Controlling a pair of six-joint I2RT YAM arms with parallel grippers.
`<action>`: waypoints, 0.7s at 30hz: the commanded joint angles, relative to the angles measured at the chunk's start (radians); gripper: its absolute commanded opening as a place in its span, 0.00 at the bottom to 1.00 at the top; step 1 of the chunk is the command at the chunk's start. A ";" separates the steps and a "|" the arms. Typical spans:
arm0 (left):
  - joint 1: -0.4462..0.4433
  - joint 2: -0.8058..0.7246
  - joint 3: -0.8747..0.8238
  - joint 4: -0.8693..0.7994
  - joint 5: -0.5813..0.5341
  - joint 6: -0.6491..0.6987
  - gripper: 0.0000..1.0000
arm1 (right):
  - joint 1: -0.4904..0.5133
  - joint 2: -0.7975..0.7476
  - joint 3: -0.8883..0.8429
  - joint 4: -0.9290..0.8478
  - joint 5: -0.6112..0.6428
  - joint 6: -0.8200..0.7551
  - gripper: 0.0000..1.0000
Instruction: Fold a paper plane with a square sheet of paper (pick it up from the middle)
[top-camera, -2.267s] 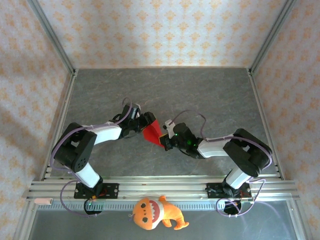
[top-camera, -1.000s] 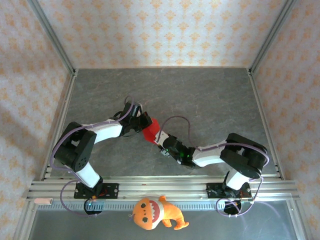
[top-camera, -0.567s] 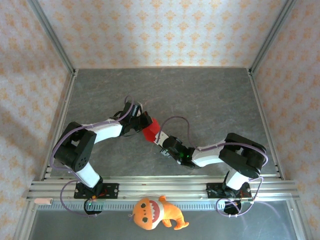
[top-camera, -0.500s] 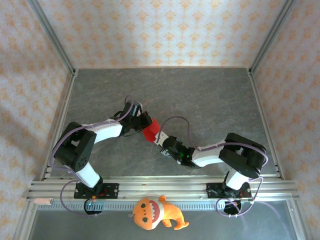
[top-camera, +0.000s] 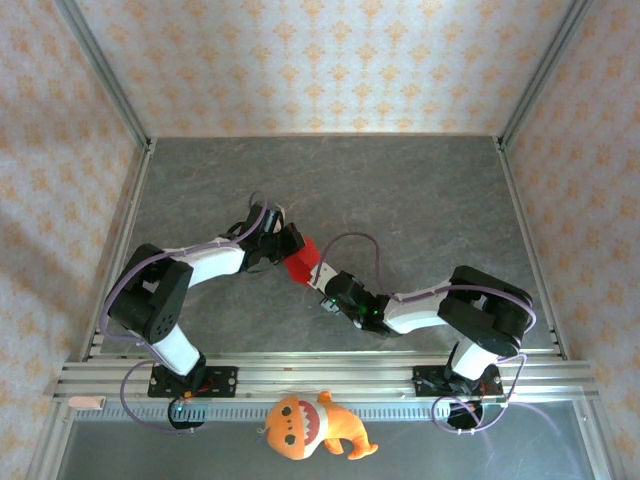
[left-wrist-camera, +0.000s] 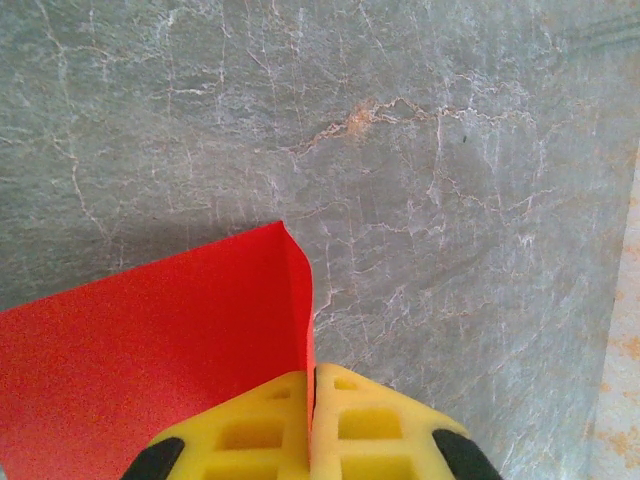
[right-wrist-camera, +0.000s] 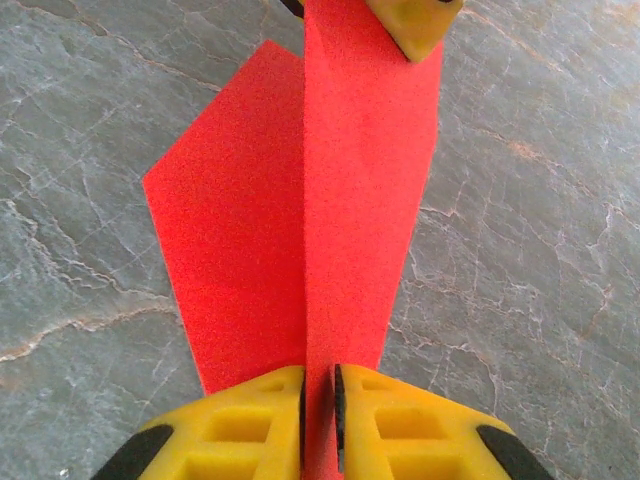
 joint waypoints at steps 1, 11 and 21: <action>-0.006 0.008 0.016 -0.016 0.014 0.022 0.00 | 0.006 -0.012 0.023 0.017 0.004 0.020 0.17; -0.006 0.011 0.011 -0.016 0.012 0.021 0.00 | 0.005 -0.013 0.020 0.019 -0.002 0.040 0.20; -0.007 0.018 0.019 -0.023 0.013 0.026 0.00 | 0.006 -0.005 0.019 0.039 0.007 0.052 0.20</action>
